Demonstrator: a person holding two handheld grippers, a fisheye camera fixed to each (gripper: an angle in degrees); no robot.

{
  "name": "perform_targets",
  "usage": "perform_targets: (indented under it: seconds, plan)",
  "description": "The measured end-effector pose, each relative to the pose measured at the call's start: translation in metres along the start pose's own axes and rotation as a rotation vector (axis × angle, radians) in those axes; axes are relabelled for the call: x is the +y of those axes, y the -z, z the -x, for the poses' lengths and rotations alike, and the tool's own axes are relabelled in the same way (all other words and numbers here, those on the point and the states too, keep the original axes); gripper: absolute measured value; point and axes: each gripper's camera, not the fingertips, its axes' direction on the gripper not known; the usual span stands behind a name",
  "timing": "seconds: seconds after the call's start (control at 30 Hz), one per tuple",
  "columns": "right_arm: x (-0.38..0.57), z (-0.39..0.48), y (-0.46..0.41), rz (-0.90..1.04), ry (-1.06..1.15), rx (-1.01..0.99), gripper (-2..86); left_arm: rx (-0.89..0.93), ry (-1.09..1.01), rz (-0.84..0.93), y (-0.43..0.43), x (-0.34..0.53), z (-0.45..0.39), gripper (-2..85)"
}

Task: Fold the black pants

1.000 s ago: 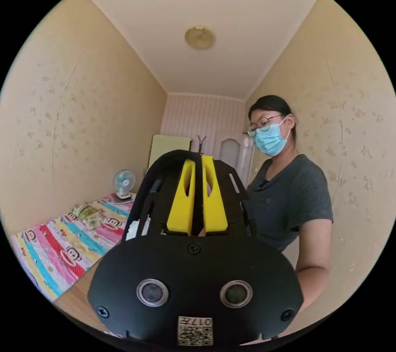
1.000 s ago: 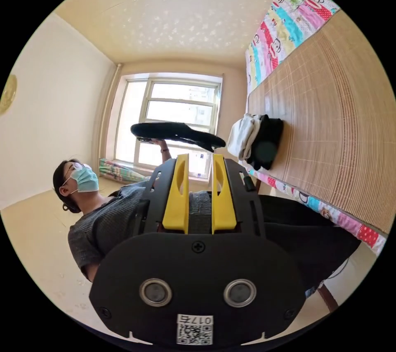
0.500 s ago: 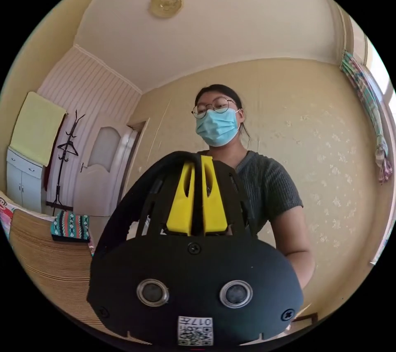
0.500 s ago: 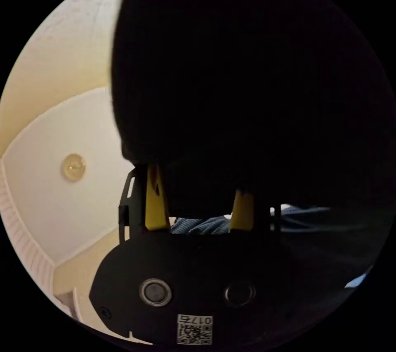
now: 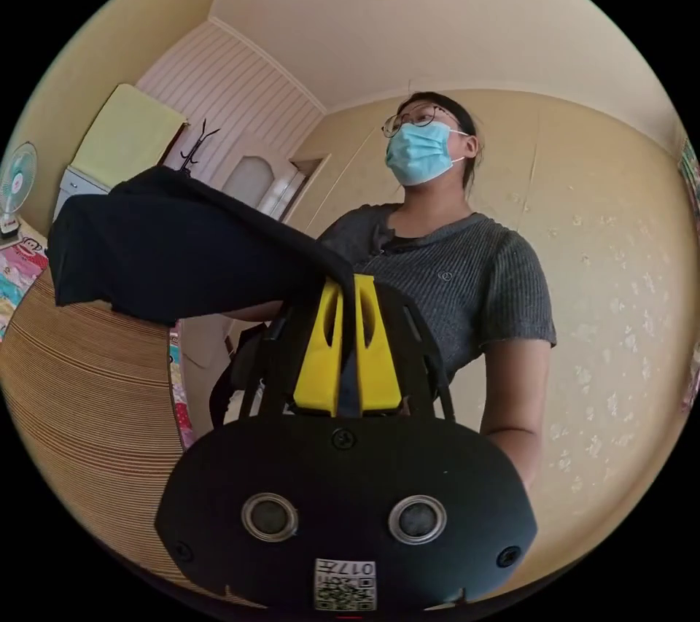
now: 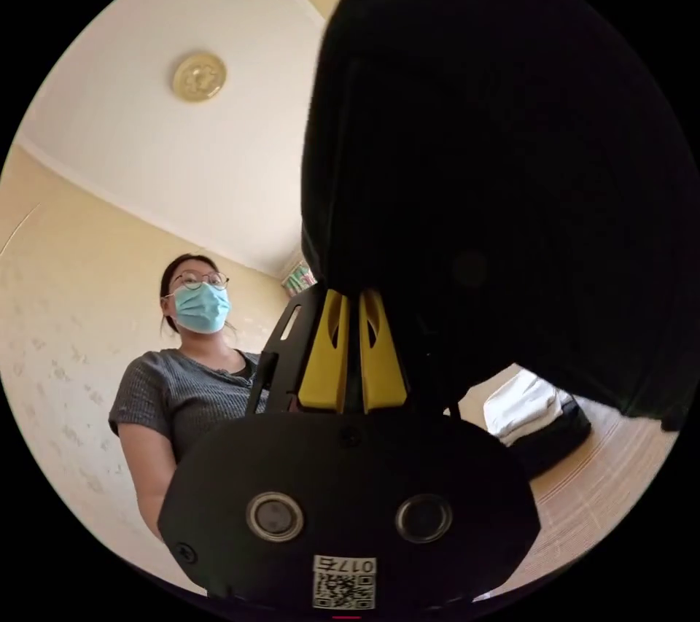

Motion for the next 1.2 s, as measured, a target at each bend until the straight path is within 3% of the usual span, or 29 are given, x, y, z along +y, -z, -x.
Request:
perform_targets:
  seconds: [0.17, 0.27, 0.37, 0.43, 0.5, 0.57, 0.63, 0.7, 0.8, 0.87, 0.97, 1.07, 1.2]
  plan:
    - [0.013, 0.054, -0.022, 0.043, 0.300, -0.183, 2.5, -0.187, 0.248, 0.075, -0.009, 0.002, 0.056, 6.5]
    - [0.023, 0.094, -0.060, 0.217, 0.455, -0.203, 2.3, -0.436, 0.527, 0.114, 0.001, 0.013, 0.091, 8.6]
    - [0.045, 0.133, -0.120, 0.455, 0.592, -0.240, 2.1, -0.646, 0.619, 0.188, -0.001, 0.016, 0.105, 10.4]
    - [0.075, 0.154, -0.171, 0.635, 0.659, -0.319, 1.9, -0.673, 0.631, 0.091, 0.007, 0.015, 0.102, 12.5]
    - [0.105, 0.163, -0.210, 0.774, 0.681, -0.360, 1.8, -0.601, 0.650, -0.153, 0.028, 0.017, 0.096, 16.2]
    - [0.141, 0.160, -0.246, 0.887, 0.671, -0.384, 1.6, -0.413, 0.574, -0.478, 0.041, 0.021, 0.093, 18.7]
    - [0.191, 0.137, -0.284, 0.960, 0.588, -0.451, 1.4, -0.284, 0.606, -0.503, 0.026, 0.018, 0.113, 22.3]
    - [0.226, 0.111, -0.301, 0.956, 0.490, -0.513, 1.3, -0.195, 0.723, -0.402, -0.004, 0.018, 0.144, 23.1]
    - [0.271, 0.081, -0.313, 0.911, 0.346, -0.548, 1.2, -0.096, 0.933, -0.355, -0.038, 0.058, 0.184, 18.6]
    - [0.286, 0.087, -0.308, 0.879, 0.367, -0.535, 1.3, -0.118, 0.968, -0.440, -0.038, 0.092, 0.181, 8.9]
    - [0.297, 0.111, -0.285, 0.804, 0.431, -0.411, 1.5, -0.155, 0.800, -0.635, -0.018, 0.110, 0.144, 5.0]
    - [0.308, 0.126, -0.267, 0.795, 0.358, -0.099, 1.8, -0.248, 0.493, -0.760, 0.004, 0.100, 0.083, 3.9]
    - [0.337, 0.121, -0.250, 0.783, 0.167, 0.344, 3.8, -0.408, 0.181, -0.644, -0.002, 0.059, 0.010, 3.0]
